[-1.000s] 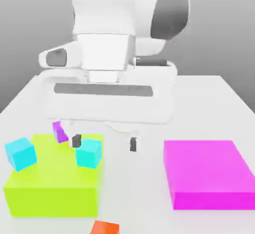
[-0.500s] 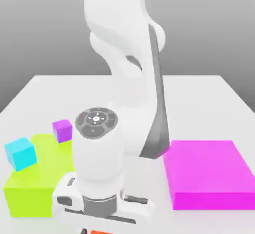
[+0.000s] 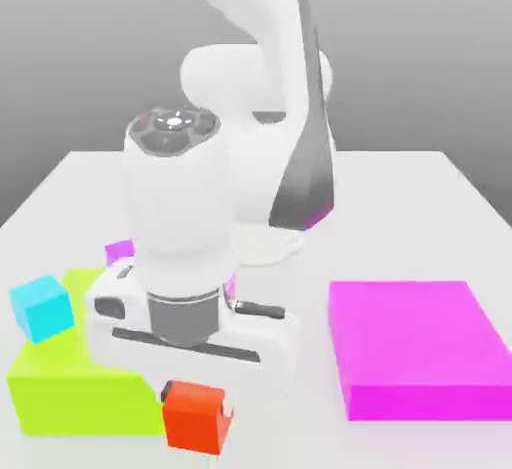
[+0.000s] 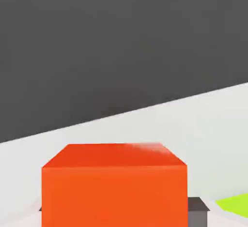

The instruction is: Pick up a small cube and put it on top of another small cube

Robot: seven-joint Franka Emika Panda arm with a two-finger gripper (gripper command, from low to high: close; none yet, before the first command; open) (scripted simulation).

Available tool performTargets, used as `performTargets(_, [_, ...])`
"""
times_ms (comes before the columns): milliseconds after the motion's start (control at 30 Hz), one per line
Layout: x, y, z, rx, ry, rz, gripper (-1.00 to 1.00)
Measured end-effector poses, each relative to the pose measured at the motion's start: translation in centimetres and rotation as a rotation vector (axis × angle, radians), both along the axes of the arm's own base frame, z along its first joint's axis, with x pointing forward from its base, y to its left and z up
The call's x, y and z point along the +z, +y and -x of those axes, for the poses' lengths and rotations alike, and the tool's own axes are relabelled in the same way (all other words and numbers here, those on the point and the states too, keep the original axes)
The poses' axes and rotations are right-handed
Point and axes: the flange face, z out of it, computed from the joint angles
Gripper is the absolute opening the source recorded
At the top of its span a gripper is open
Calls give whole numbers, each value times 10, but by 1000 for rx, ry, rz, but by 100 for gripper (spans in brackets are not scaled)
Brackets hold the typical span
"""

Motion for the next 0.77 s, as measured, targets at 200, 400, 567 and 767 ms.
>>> performTargets(200, [47, -17, 48, -80, 0, 0, -100])
performTargets(400, [80, -25, 101, -149, -1, -4, -100])
performTargets(567, [75, -28, 131, -193, -1, -6, -100])
performTargets(767, [32, -28, 134, -195, -1, -5, 100])
